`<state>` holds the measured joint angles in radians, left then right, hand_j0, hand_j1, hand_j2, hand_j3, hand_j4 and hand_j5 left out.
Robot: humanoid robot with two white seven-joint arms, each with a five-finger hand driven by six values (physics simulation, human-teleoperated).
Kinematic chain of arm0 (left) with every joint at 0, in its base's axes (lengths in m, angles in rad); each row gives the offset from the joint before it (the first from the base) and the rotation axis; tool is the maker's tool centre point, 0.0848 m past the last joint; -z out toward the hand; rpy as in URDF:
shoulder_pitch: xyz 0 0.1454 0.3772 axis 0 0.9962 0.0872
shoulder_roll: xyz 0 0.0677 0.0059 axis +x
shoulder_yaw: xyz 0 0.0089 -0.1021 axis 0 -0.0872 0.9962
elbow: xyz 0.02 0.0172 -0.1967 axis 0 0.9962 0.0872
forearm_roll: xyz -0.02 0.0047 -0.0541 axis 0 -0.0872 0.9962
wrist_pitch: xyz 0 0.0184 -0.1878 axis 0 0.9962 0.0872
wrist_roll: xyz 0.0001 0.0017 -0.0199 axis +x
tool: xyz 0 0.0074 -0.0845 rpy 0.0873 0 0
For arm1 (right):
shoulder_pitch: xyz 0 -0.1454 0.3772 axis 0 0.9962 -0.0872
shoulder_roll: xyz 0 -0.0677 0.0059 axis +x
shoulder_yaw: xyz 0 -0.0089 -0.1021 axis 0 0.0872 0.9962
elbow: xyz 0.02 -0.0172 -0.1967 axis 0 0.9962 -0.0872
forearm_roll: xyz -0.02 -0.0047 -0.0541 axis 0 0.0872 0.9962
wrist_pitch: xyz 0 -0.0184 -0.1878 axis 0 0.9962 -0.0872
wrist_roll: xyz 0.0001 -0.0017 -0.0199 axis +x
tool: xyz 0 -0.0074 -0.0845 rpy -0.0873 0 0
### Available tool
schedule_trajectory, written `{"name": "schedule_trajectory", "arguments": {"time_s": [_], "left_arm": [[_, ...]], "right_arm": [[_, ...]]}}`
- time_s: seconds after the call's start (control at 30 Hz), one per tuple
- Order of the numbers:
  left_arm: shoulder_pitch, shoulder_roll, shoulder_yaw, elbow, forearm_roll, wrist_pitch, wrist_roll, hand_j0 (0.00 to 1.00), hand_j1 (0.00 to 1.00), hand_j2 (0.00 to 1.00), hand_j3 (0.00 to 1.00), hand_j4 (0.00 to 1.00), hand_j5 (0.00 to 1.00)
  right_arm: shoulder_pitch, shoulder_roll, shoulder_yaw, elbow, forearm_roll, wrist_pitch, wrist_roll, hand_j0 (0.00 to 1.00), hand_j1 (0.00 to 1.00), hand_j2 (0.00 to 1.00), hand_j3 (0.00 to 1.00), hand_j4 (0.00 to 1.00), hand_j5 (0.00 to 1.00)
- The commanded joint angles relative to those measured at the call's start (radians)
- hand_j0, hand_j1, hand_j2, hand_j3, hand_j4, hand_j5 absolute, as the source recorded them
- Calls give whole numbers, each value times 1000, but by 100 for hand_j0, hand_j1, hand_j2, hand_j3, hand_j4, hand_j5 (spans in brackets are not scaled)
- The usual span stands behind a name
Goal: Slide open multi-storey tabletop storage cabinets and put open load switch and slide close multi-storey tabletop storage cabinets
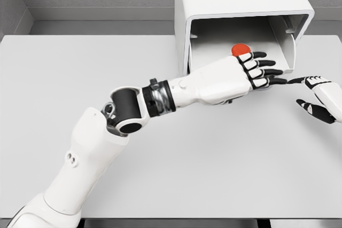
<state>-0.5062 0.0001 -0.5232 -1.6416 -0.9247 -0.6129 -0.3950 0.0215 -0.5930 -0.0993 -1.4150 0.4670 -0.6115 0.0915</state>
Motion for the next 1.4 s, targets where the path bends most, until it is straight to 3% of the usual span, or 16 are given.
{"name": "schedule_trajectory", "arguments": {"time_s": [0.0, 1.17, 1.37], "left_arm": [[0, 0, -6, 22, 6, 2, 1, 100, 100, 100, 100, 100, 100], [-8, 0, 23, 111, 15, 2, 7, 100, 100, 100, 100, 100, 100], [-11, 0, 68, 101, 21, 2, 7, 100, 100, 100, 100, 100, 100]], "right_arm": [[0, -2, 0, 1, -7, 1, -1, 69, 69, 69, 69, 69, 69], [0, -1, 1, -1, -7, 1, -1, 70, 70, 70, 70, 70, 70], [-2, -1, 0, 2, -7, 1, 1, 70, 70, 70, 70, 70, 70]]}}
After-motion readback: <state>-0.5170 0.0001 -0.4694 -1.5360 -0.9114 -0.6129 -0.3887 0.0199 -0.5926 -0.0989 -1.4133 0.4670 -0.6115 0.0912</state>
